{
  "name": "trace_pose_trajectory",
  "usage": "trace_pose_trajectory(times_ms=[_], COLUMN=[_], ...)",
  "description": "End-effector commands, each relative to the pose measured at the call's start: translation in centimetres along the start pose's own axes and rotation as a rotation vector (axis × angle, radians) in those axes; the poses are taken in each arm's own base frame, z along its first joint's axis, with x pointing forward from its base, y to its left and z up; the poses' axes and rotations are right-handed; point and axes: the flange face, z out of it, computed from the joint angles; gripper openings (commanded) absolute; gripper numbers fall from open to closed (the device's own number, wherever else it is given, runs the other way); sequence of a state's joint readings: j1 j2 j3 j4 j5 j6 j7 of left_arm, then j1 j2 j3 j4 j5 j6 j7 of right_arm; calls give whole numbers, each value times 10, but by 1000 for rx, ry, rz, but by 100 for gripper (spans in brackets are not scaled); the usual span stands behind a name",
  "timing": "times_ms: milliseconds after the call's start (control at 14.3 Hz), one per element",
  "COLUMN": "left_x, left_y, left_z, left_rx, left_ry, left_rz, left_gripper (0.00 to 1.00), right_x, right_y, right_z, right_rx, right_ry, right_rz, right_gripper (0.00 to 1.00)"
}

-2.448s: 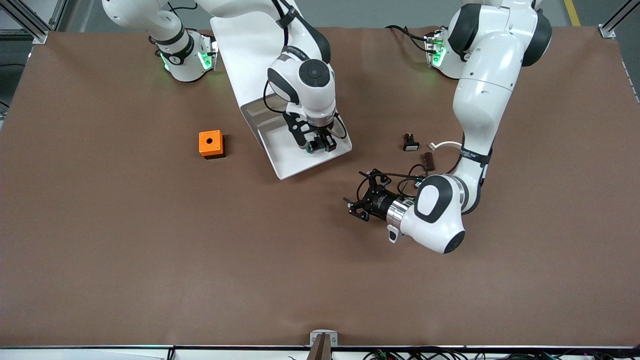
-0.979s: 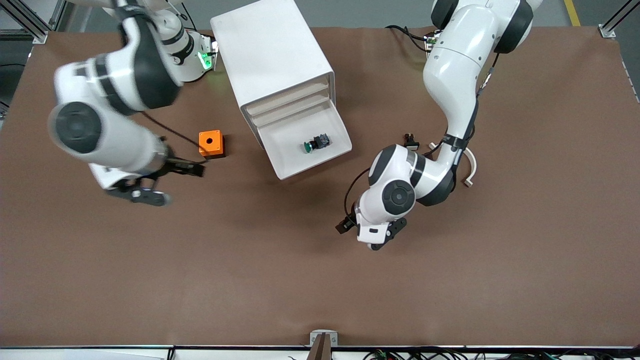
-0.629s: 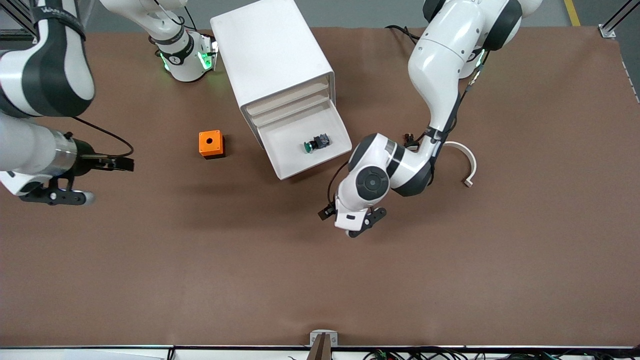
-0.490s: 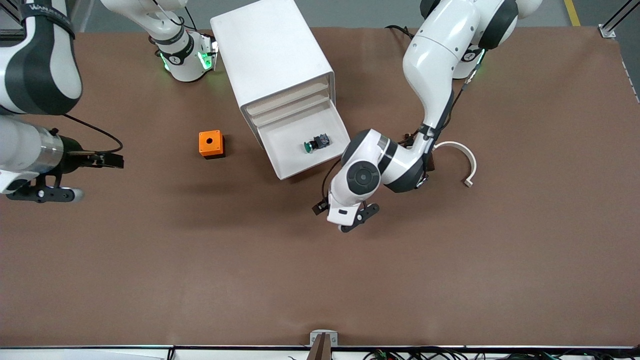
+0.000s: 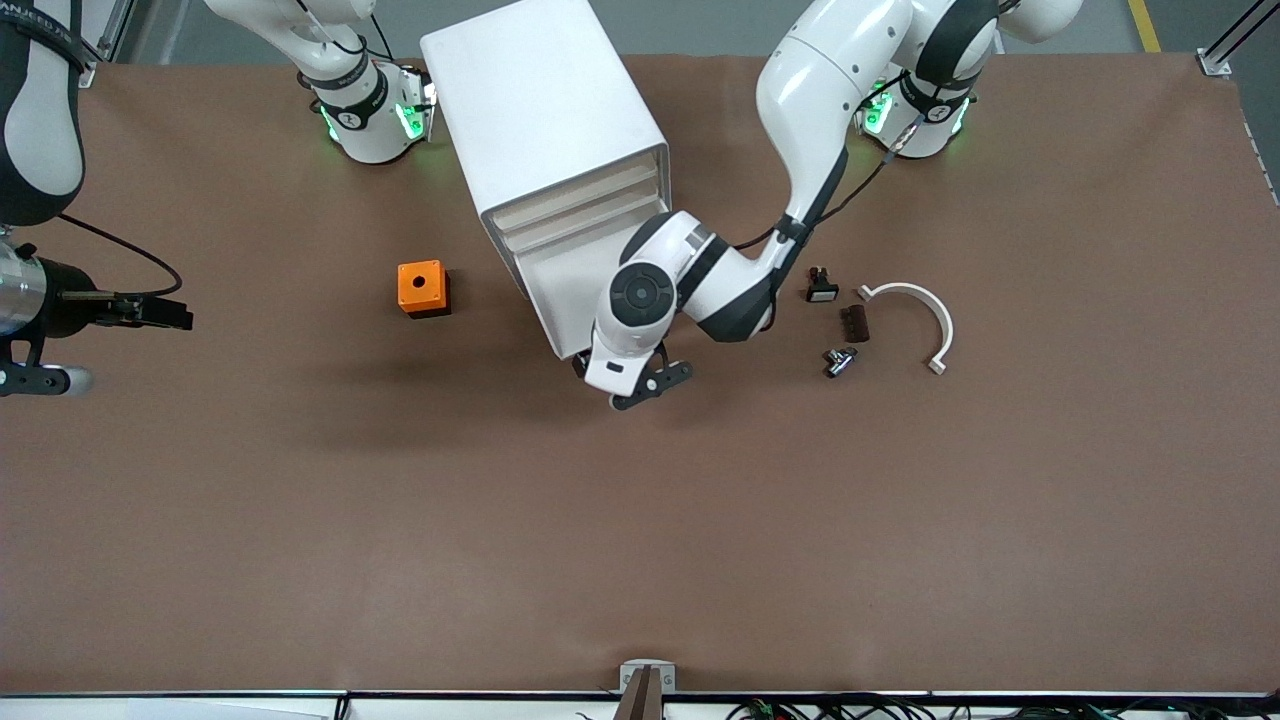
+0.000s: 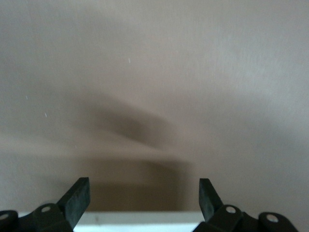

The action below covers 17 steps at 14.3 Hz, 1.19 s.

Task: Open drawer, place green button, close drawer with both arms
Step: 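Withdraw the right gripper from the drawer while the left gripper releases it, then push the drawer shut with the left gripper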

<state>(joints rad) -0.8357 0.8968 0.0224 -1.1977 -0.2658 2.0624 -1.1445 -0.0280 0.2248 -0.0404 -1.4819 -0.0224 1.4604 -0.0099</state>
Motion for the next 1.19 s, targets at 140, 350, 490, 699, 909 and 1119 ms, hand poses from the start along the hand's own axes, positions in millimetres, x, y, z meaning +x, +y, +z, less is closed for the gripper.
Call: trace_pose_trajectory(times_ms=[140,350,490,699,909,1119], left_x=[-41,-74,-89,-110,-134,-142], left_y=[1,4,4,6,9,9], left_z=[10,21,25,31,35,41], left_rx=[65,109,131,146,143,134], left_ry=[7,-7,-16,-28,-73,-141], left_rz=[21,41,47,45,59,15], left_gripper=[99,99,99,99,99,99], right_x=[-3,-3,-6,-7,-33,-54], right_y=[-7,-8,-7,-8,-28,-26], right_z=[-11,-32,-52,-56,-73,-75], right_rx=[-3,-6,-4,3,31,33], right_ry=[26,71,111,115,109,137], right_rz=[2,4,0,-11,-34,-32], right_gripper=[100,100,100,100,100,100])
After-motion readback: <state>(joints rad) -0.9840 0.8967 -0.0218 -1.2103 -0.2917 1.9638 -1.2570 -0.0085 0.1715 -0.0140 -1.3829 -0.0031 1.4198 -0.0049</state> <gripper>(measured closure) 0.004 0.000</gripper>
